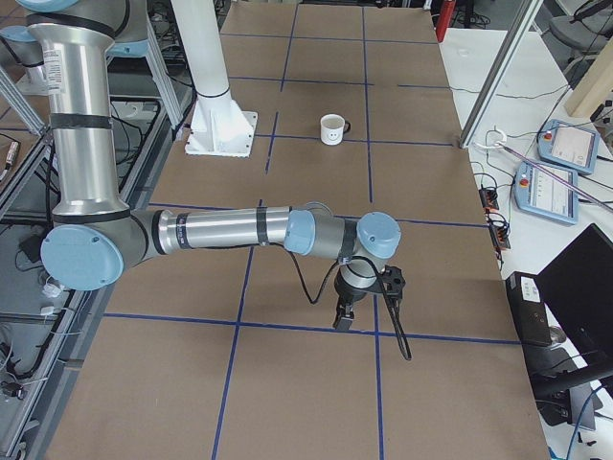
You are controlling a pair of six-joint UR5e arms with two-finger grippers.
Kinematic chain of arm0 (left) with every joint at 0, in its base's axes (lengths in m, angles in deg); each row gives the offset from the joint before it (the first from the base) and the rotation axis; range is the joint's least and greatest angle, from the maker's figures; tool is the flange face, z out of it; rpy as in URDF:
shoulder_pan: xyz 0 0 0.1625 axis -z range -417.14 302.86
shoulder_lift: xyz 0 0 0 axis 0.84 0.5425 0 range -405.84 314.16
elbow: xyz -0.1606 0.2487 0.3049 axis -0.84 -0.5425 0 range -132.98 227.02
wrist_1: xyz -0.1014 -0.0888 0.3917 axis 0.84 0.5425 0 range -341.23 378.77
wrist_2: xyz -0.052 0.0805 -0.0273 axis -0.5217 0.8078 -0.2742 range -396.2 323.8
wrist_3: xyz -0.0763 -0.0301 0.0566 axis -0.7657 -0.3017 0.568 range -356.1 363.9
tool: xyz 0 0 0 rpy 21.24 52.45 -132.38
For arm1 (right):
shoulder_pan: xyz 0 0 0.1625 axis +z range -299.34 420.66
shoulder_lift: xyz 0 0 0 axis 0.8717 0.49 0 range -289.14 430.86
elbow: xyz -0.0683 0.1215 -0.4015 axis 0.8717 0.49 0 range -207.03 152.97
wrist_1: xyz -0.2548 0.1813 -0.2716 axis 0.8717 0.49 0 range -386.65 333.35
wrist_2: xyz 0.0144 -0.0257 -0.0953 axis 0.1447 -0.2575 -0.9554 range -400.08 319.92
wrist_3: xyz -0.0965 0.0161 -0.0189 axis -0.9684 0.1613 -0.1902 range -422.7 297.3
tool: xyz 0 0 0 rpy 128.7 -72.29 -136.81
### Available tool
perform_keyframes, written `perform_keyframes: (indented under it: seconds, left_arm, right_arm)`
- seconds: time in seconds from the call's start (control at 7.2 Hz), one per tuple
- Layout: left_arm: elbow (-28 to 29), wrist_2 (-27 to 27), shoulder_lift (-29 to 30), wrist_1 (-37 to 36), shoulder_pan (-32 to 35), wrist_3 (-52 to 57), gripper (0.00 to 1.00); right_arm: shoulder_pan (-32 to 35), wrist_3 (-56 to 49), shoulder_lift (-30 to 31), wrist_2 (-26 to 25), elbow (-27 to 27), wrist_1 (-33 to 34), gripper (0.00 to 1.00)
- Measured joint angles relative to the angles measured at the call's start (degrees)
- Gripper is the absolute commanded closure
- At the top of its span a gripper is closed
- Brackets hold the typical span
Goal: Flip mug
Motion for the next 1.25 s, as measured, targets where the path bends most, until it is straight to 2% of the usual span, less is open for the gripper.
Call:
perform_keyframes:
  seconds: [0.28,0.56,0.69,0.97,1.25]
  left_arm:
    - [8.55,-6.34,-3.49,2.52,6.95,6.98,0.0]
    - [14.49,-8.08,-5.87,2.18,13.1,8.99,0.0]
    - [15.54,-8.23,-7.52,0.06,15.97,9.24,0.0]
    - [14.17,-8.21,-11.3,-5.91,19.03,10.74,0.0]
    - [14.22,-8.35,-15.23,-5.29,19.39,11.89,0.0]
  right_arm:
    - [0.0,0.0,0.0,0.0,0.0,0.0,0.0]
    - [0.0,0.0,0.0,0.0,-0.01,0.0,0.0]
    - [0.0,0.0,0.0,0.0,-0.02,0.0,0.0]
    - [0.0,0.0,0.0,0.0,-0.01,0.0,0.0]
    - [0.0,0.0,0.0,0.0,0.0,0.0,0.0]
